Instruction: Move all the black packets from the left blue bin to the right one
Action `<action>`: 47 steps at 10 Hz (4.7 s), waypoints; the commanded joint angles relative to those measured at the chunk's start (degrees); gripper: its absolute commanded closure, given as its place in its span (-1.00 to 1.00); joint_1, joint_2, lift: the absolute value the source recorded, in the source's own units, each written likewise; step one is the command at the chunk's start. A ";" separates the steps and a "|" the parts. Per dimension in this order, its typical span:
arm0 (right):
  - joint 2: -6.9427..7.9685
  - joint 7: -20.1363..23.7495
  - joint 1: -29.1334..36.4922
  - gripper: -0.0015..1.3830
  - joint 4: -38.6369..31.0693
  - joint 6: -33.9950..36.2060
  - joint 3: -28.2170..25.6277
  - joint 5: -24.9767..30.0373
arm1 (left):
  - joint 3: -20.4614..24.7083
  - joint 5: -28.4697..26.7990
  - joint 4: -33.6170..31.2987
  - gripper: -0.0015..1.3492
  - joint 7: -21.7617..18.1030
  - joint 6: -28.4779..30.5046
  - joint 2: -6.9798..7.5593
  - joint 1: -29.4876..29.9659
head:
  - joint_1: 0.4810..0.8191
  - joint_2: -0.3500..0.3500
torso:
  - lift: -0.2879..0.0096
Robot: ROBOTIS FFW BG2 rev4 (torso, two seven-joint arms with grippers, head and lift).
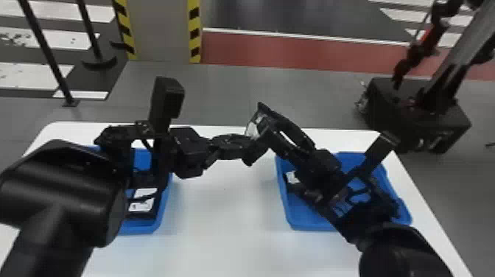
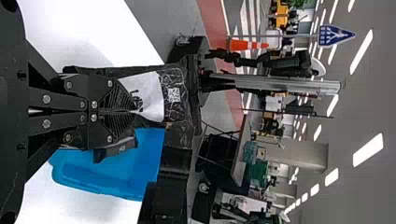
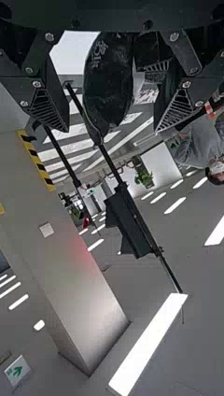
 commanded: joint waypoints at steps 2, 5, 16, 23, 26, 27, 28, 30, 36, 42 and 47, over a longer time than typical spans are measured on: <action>0.55 -0.09 -1.11 0.63 1.02 -2.39 0.09 2.63 | -0.85 0.84 0.66 0.79 0.05 0.01 0.03 -0.45 | 0.27 -0.35 | 0.20; 0.11 1.23 -1.68 0.85 2.99 -3.66 0.09 3.42 | -0.33 0.76 0.80 0.79 0.40 -0.84 -0.14 -0.60 | 0.24 -0.39 | 0.20; -4.28 -6.51 0.15 0.85 14.80 -11.53 -13.36 3.51 | 22.09 3.30 -0.89 -0.73 4.71 -11.52 -1.73 16.98 | 0.27 -0.42 | 0.20; -1.47 -12.13 8.31 -0.65 6.22 -11.67 -15.65 1.75 | 29.56 -6.98 -2.02 -0.72 5.50 5.35 -1.90 16.70 | 0.27 -0.28 | 0.20; -1.47 -11.16 8.45 -0.54 3.55 -11.67 -15.56 1.49 | 27.71 -7.95 2.77 -0.71 6.56 13.09 -1.73 13.75 | 0.27 -0.16 | 0.20; -1.47 -11.16 8.45 -0.54 3.55 -11.67 -15.56 0.96 | 26.22 -7.42 5.86 -0.70 6.56 13.37 -1.29 11.64 | 0.27 -0.16 | 0.20; -1.30 -11.16 8.45 -0.54 3.69 -11.67 -15.56 0.70 | 24.81 -7.07 10.22 -0.70 6.56 13.23 -0.93 8.97 | 0.27 -0.18 | 0.20; -1.03 -11.16 8.45 -0.54 3.83 -11.53 -15.47 0.70 | 23.40 -6.19 17.67 -0.70 6.56 12.10 -0.76 4.75 | 0.27 -0.24 | 0.20; -0.59 -10.55 9.01 -0.54 3.41 -11.53 -15.47 0.34 | 21.29 -1.18 30.61 0.21 4.71 0.15 0.47 0.67 | 0.27 -0.33 | 0.20; -0.50 -9.41 10.00 -0.54 0.88 -10.55 -13.45 -1.24 | 23.23 4.71 9.23 0.79 1.28 0.43 0.91 14.73 | 0.27 -0.32 | 0.20; -0.50 -7.03 10.42 -0.54 -2.50 -4.64 -9.76 -3.43 | 24.46 8.31 -14.53 0.79 -2.58 6.48 0.74 21.90 | 0.27 -0.25 | 0.20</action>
